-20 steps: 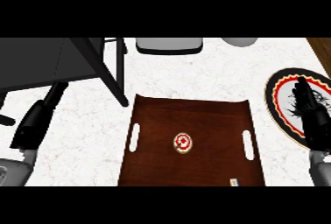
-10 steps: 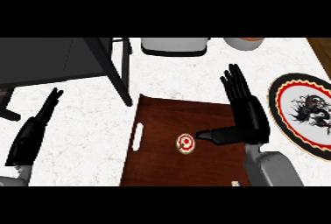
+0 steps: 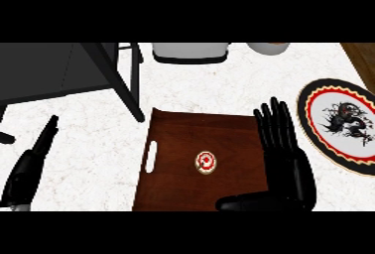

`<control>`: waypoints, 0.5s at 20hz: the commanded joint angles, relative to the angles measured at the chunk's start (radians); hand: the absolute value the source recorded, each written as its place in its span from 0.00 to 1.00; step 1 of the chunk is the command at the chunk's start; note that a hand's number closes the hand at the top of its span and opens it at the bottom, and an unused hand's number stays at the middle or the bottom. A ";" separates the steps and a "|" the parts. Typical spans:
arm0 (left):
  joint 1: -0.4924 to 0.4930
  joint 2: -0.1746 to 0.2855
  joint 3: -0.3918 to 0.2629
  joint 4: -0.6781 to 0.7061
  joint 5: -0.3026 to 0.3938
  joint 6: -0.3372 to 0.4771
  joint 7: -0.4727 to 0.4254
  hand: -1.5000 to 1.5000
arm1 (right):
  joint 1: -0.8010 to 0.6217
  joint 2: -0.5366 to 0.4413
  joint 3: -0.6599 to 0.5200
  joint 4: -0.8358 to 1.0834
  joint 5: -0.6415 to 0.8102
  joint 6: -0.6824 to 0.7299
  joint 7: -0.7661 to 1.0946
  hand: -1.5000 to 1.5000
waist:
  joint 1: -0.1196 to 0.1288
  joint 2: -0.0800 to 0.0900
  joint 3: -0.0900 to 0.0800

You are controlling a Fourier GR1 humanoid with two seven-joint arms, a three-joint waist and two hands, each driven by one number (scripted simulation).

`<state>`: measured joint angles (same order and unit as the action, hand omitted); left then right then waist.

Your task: Pick the cupcake from the tray and place it in the plate

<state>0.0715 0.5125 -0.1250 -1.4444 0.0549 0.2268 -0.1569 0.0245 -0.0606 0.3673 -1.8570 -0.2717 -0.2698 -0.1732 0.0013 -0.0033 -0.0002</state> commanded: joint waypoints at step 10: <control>-0.037 -0.033 0.005 0.015 -0.031 0.003 0.021 0.50 | -0.120 -0.415 0.006 -0.119 0.134 0.227 0.446 0.00 | -0.002 0.004 -0.001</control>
<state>0.0679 0.5025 -0.1132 -1.4459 0.0437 0.2149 -0.1521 -0.0317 -0.3833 0.3892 -1.9613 -0.1587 -0.0979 0.1296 0.0023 -0.0013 -0.0014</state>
